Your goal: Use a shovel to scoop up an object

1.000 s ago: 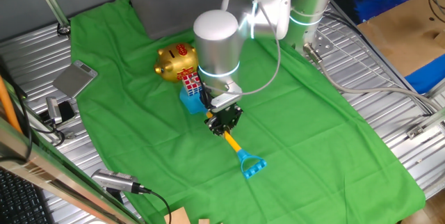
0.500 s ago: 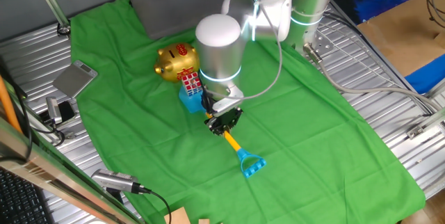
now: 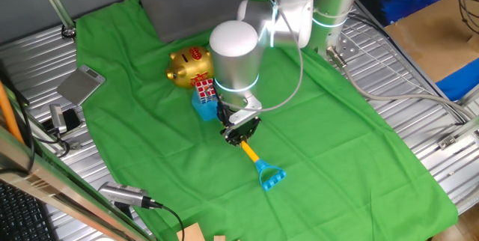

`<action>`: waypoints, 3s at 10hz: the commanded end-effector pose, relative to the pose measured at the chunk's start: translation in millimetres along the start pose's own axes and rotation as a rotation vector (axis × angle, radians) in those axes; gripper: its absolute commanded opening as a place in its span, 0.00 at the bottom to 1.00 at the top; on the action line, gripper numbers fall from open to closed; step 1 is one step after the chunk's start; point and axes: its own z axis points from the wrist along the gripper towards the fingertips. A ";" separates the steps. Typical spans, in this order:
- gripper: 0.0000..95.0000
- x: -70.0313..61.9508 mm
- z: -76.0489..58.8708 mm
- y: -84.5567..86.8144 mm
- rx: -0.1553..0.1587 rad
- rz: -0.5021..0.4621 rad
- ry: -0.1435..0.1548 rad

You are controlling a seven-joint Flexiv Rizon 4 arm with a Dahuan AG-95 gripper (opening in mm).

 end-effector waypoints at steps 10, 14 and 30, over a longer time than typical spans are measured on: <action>0.00 -1.9 -3.4 0.1 -0.107 0.036 0.020; 0.00 -7.9 -10.2 -3.4 -0.124 0.048 0.020; 0.00 -46.7 -29.2 -98.0 -0.151 -0.033 0.070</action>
